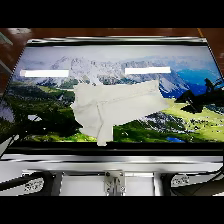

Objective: Fold the shirts.

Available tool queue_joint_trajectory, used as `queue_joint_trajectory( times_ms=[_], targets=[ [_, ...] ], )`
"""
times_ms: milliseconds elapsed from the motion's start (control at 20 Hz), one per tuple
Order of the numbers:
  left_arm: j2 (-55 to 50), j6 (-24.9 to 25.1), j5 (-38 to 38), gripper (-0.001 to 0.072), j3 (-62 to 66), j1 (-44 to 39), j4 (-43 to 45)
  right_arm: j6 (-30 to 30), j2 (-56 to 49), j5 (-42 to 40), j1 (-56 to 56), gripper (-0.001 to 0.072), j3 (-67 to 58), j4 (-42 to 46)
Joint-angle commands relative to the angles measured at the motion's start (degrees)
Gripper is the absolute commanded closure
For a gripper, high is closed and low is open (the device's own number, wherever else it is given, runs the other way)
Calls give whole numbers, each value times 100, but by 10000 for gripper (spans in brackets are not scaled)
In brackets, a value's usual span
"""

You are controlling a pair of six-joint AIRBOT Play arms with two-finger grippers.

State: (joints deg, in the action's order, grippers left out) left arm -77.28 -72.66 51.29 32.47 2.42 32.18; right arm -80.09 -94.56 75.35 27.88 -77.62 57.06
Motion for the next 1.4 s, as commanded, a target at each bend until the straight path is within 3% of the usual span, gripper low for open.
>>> queue_joint_trajectory(
  times_ms=[0, 100, 200, 250, 350, 650, 750, 900, 1000, 1150, 1350],
  targets=[
    [-83, 20, -739, 283, -37, -313, -448, 4, -210, -33, 4, 45, 39, -20],
    [-94, 20, -927, 335, -37, -487, -573, 4, -365, -24, 4, 45, 37, -24],
    [-90, 26, -944, 620, -35, -612, -592, -2, -501, -125, 4, 45, 37, -127],
    [-85, 129, -914, 669, -35, -614, -592, -13, -566, -197, 2, 46, 37, -203],
    [-57, 422, -951, 670, 4, -601, -588, -26, -721, -358, -94, 46, 37, -289],
    [144, 487, -964, 670, 232, -601, -584, -28, -1073, -1449, -678, 48, 37, -387],
    [352, 562, -938, 670, 267, -601, -586, -122, -1069, -1858, -765, 119, 37, -455],
    [603, 560, -929, 670, 337, -601, -586, -221, -1104, -1989, -870, 131, 37, -474],
    [697, 562, -927, 670, 468, -601, -586, -140, -1121, -1926, -1001, 370, 37, -468],
    [796, 623, -903, 671, 811, -557, -584, 444, -988, -1722, -1182, 653, 11, -564],
    [984, 1049, 146, 673, 1974, -70, -455, 1012, 31, -1679, -1198, 651, 2, -577]
  ],
)
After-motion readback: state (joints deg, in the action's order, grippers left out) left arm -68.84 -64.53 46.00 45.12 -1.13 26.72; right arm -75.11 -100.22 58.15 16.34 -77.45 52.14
